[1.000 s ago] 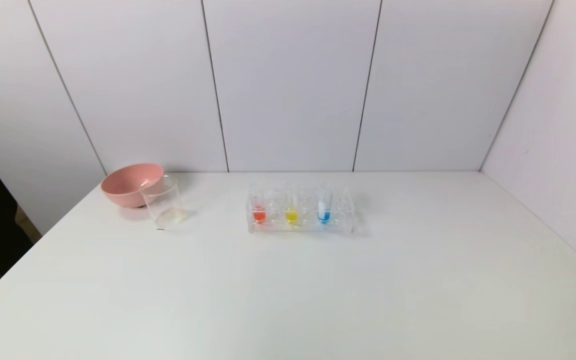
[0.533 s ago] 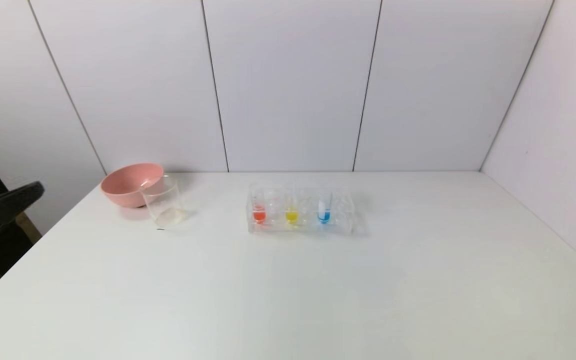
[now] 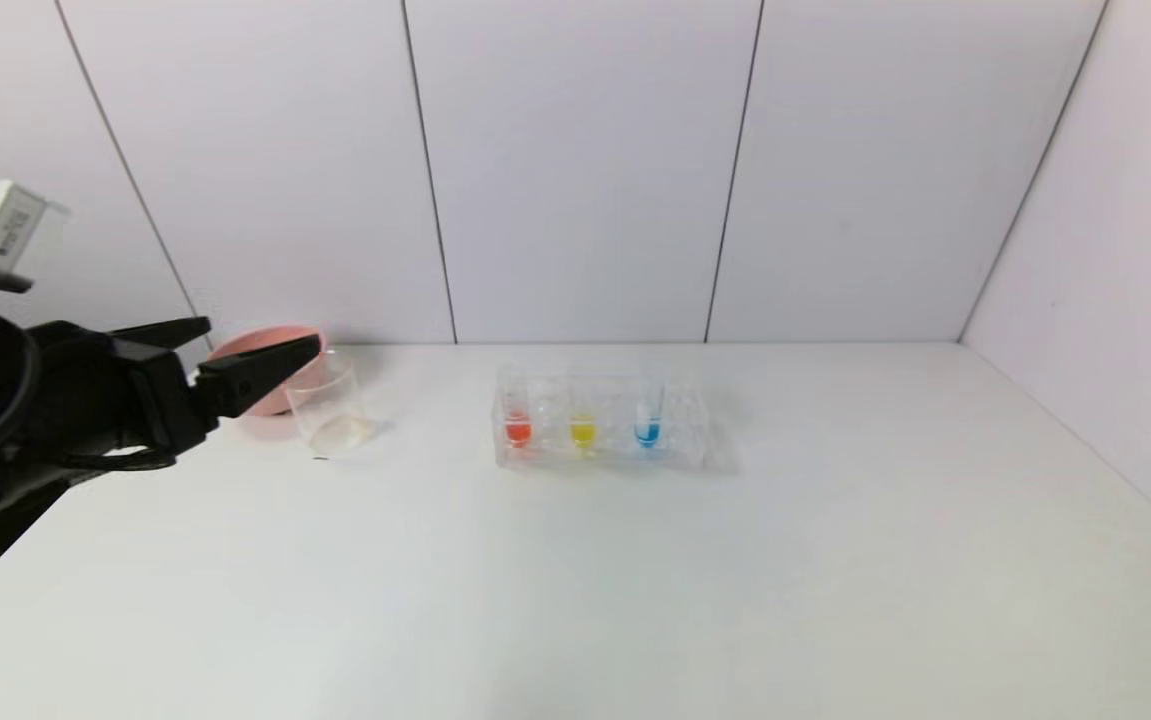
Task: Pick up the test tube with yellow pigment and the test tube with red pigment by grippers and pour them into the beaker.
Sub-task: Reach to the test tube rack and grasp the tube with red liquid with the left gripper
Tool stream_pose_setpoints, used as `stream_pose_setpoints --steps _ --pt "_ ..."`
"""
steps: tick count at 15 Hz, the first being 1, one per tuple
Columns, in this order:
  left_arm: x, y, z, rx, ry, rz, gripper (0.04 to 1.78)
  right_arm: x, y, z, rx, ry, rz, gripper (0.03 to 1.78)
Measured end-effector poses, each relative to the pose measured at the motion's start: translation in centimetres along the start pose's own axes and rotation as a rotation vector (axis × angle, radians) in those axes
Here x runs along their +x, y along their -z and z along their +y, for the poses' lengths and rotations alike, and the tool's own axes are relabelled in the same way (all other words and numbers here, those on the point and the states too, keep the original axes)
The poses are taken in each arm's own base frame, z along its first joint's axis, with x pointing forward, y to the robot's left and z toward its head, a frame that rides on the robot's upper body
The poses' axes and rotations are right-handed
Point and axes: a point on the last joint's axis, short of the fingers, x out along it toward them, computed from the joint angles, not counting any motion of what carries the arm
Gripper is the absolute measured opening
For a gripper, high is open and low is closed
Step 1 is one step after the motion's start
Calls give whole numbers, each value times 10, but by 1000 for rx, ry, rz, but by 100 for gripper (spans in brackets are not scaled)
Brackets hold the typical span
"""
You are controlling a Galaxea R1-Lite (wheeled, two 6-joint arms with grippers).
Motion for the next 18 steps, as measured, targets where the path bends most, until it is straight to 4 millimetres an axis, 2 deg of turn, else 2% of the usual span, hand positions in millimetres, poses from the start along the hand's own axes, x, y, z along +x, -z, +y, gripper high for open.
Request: stream_pose_setpoints --steps 4,8,13,18 --pt "44 23 -9 2 23 48 177 0 0 0 0 0 0 170" --pt "77 42 -15 7 55 34 177 0 0 0 0 0 0 170" --pt "105 63 -15 3 64 66 177 0 0 0 0 0 0 170" --pt "129 79 -17 8 73 10 177 0 0 0 0 0 0 170"
